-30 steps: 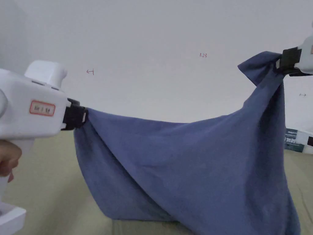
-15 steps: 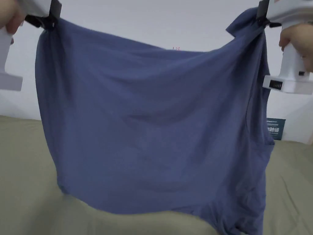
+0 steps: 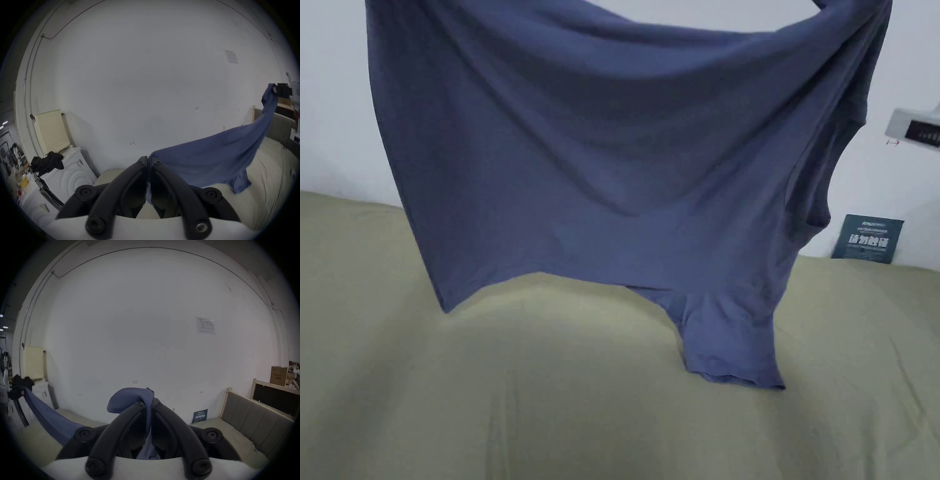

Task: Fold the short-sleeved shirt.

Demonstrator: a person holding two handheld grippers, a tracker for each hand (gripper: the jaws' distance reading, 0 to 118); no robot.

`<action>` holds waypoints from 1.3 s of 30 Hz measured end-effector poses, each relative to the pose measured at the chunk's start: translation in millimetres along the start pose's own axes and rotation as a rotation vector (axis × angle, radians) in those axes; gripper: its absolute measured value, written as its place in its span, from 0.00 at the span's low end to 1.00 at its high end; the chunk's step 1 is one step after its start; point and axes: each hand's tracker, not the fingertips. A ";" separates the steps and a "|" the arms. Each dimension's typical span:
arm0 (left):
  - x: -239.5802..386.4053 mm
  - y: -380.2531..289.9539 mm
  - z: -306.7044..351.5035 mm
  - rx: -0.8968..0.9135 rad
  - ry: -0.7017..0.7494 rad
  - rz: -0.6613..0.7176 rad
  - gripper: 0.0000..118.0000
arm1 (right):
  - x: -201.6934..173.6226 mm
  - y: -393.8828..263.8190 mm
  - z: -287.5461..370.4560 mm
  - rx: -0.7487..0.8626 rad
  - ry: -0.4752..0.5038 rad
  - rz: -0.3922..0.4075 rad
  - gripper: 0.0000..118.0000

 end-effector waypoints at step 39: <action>67.7 -398.3 303.3 -0.542 -0.343 0.141 0.02 | 77.4 -356.9 412.0 -0.611 -0.161 -0.517 0.06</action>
